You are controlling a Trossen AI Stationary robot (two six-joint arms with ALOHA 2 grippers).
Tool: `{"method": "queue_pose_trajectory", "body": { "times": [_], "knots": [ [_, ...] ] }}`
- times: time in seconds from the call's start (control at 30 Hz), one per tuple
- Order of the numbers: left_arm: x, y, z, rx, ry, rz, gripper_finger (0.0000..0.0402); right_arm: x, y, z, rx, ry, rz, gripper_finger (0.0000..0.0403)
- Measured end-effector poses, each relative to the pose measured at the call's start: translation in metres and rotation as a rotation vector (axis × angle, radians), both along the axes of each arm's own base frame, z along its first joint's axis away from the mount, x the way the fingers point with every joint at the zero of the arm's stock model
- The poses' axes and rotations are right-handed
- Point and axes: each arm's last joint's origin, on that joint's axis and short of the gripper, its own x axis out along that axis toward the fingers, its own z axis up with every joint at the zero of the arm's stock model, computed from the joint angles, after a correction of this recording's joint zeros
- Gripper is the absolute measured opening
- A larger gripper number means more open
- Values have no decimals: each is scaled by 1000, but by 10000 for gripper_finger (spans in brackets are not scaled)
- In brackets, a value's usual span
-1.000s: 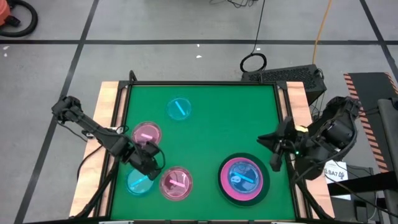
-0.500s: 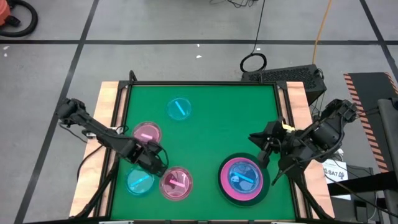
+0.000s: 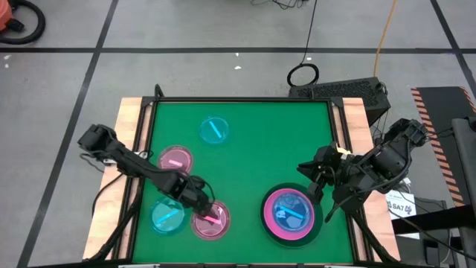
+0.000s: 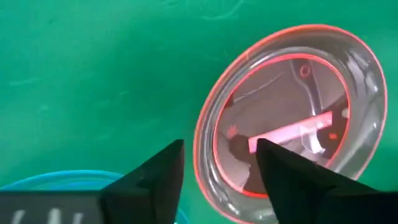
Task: Stack plastic plates
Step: Stack the bottom pink plate on top of the blue plate
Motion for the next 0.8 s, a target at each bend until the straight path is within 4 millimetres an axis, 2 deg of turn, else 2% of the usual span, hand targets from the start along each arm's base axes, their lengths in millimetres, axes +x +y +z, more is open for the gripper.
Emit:
{"method": "queue_pose_trajectory", "body": {
  "times": [0.17, 0.3, 0.8],
  "knots": [
    [-1, -1, -3, 48, 6, -19, 243, 0, 0, 0, -1, 0, 0, 43],
    [-3, 2, -6, 111, 27, -41, 245, 0, 0, 0, -2, 1, 1, 43],
    [0, 1, -14, 159, 25, -113, 246, 0, 0, 0, -22, 7, 14, 43]
  ]
}}
